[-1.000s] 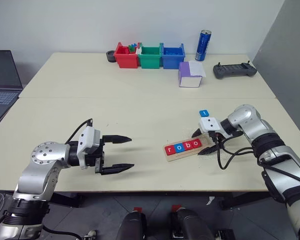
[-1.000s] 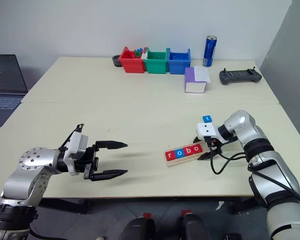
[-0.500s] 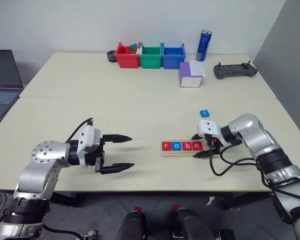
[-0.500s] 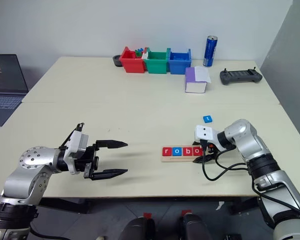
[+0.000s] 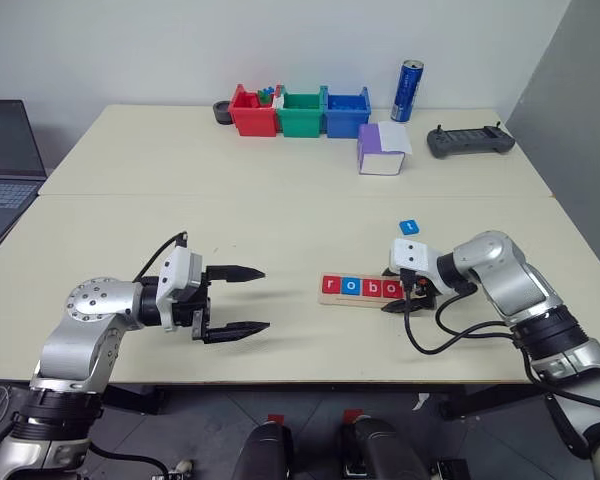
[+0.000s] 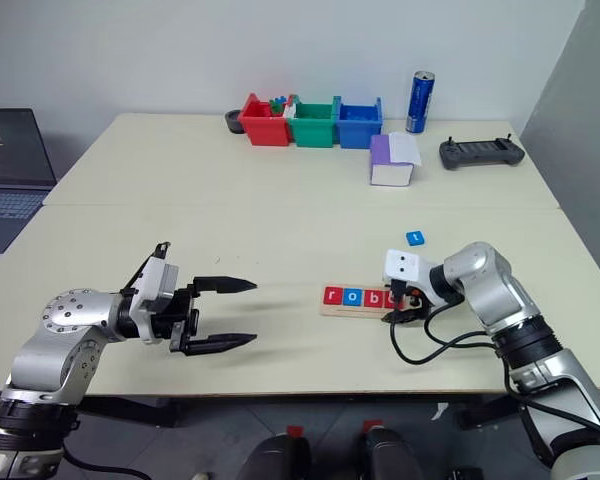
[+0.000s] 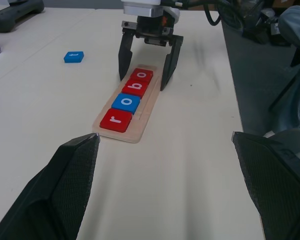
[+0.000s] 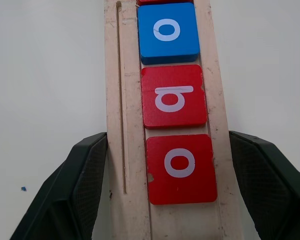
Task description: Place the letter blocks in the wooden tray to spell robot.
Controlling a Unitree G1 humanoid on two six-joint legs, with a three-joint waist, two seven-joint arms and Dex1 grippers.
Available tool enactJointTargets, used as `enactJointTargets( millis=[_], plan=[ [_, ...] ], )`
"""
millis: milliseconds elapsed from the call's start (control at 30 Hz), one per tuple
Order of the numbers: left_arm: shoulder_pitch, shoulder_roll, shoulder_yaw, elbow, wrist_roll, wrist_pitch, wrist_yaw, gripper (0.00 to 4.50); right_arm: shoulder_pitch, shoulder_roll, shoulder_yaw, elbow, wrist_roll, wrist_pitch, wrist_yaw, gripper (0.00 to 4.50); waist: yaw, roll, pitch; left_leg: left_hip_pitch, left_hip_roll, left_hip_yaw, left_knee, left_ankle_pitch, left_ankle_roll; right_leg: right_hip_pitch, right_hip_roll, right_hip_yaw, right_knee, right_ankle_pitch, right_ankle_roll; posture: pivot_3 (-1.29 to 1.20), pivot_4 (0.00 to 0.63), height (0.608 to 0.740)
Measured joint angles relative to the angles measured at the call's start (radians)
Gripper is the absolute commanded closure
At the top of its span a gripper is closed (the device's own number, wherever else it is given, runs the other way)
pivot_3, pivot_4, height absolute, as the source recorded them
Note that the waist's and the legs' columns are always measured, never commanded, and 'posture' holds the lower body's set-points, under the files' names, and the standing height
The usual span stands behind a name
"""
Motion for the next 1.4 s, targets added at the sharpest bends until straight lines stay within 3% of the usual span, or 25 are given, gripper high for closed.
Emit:
enactJointTargets(
  millis=[533,633,667,1000,1133,1300,1400],
  plan=[
    [-0.003,-0.001,0.000,0.000,0.003,-0.001,0.001,0.00,-0.007,-0.002,0.017,-0.006,0.003,0.011,0.010,1.11,0.000,0.000,0.000,0.000,0.000,0.000,0.000,0.000,0.000,0.000,0.000,0.000,0.000,0.000,0.000,0.00,0.150,0.740],
    [-0.003,-0.001,0.000,0.000,0.003,-0.001,0.001,0.00,-0.007,-0.002,0.019,-0.007,0.011,0.011,0.013,0.10,0.000,0.000,0.000,0.000,0.000,0.000,0.000,0.000,0.000,0.000,0.000,0.000,0.000,0.000,0.000,0.00,0.150,0.740],
    [-0.003,-0.001,0.000,0.000,0.003,-0.001,0.001,0.00,-0.007,-0.002,0.020,-0.007,0.013,0.011,0.016,0.05,0.000,0.000,0.000,0.000,0.000,0.000,0.000,0.000,0.000,0.000,0.000,0.000,0.000,0.000,0.000,0.00,0.150,0.740],
    [-0.005,-0.001,0.000,0.003,0.008,-0.005,0.001,0.00,-0.006,-0.005,0.009,-0.033,0.070,0.050,0.033,0.05,0.000,0.000,0.000,0.000,0.000,0.000,0.000,0.000,0.000,0.000,0.000,0.000,0.000,0.000,0.000,0.00,0.150,0.740],
    [-0.005,-0.005,-0.001,0.002,0.009,-0.005,0.002,0.00,-0.001,-0.028,-0.121,-0.058,0.167,0.104,0.015,0.05,0.002,0.000,0.000,-0.001,0.000,0.000,0.000,0.000,0.000,0.000,0.000,0.000,0.000,0.000,0.000,0.00,0.150,0.740],
    [0.008,-0.006,0.003,0.002,0.008,-0.006,0.002,0.00,0.119,-0.183,-0.283,-0.175,0.259,0.181,0.005,0.05,0.006,0.000,0.000,-0.001,-0.001,-0.001,-0.001,0.000,0.000,0.000,0.000,-0.001,-0.003,0.000,0.000,0.00,0.150,0.740],
    [0.013,-0.006,0.003,0.002,0.008,-0.007,0.002,0.00,0.214,-0.222,-0.311,-0.214,0.276,0.196,-0.005,0.62,0.003,0.000,0.000,-0.001,0.000,-0.001,-0.001,0.000,0.000,0.000,0.000,0.000,-0.003,0.000,0.000,0.00,0.150,0.740]
  ],
)
